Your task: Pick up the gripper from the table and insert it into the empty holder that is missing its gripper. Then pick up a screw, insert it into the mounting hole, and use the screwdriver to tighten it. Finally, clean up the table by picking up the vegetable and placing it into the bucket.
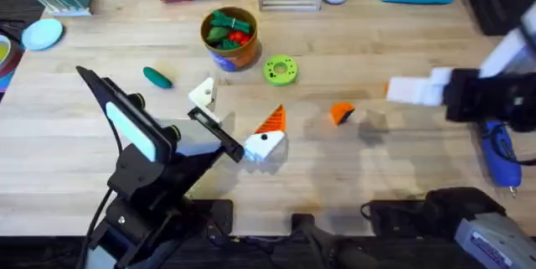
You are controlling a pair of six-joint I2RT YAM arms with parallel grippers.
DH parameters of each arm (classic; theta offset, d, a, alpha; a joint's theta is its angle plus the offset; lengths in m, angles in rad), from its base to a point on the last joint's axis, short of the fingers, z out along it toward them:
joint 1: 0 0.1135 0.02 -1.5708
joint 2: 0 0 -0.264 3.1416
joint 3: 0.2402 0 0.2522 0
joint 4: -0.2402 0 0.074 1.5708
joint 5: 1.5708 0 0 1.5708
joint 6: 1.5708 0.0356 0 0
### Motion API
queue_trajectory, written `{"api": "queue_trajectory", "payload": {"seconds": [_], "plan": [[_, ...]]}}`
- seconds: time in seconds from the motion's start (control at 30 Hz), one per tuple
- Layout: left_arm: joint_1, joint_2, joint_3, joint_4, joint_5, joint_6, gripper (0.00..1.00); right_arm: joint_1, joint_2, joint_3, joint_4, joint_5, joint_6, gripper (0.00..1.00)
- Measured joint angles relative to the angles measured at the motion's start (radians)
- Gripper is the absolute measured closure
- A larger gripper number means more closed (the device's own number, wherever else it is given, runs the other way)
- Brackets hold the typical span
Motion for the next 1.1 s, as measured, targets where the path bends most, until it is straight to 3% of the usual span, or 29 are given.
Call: {"api": "queue_trajectory", "payload": {"seconds": [0.33, 0.6, 0.83, 0.93, 1.1], "plan": [[0.000, 0.000, 0.000, 0.000, 0.000, 0.000, 0.008, 0.386, 0.253, 0.000, -0.002, 0.170, -0.033, 0.008], [0.000, 0.000, 0.000, 0.000, 0.000, 0.000, 0.008, 0.465, 0.417, 0.000, 0.125, 0.216, 0.069, 0.036], [0.000, 0.000, 0.000, 0.000, 0.000, 0.000, 0.008, 0.465, 0.499, 0.000, 0.174, 0.189, 0.101, 0.355], [0.000, 0.000, 0.000, 0.000, 0.000, 0.000, 0.009, 0.465, 0.505, 0.000, 0.175, 0.174, 0.113, 0.447], [0.000, 0.000, 0.000, 0.000, 0.000, 0.000, 0.008, 0.465, 0.505, 0.000, 0.153, 0.163, 0.124, 0.710]]}}
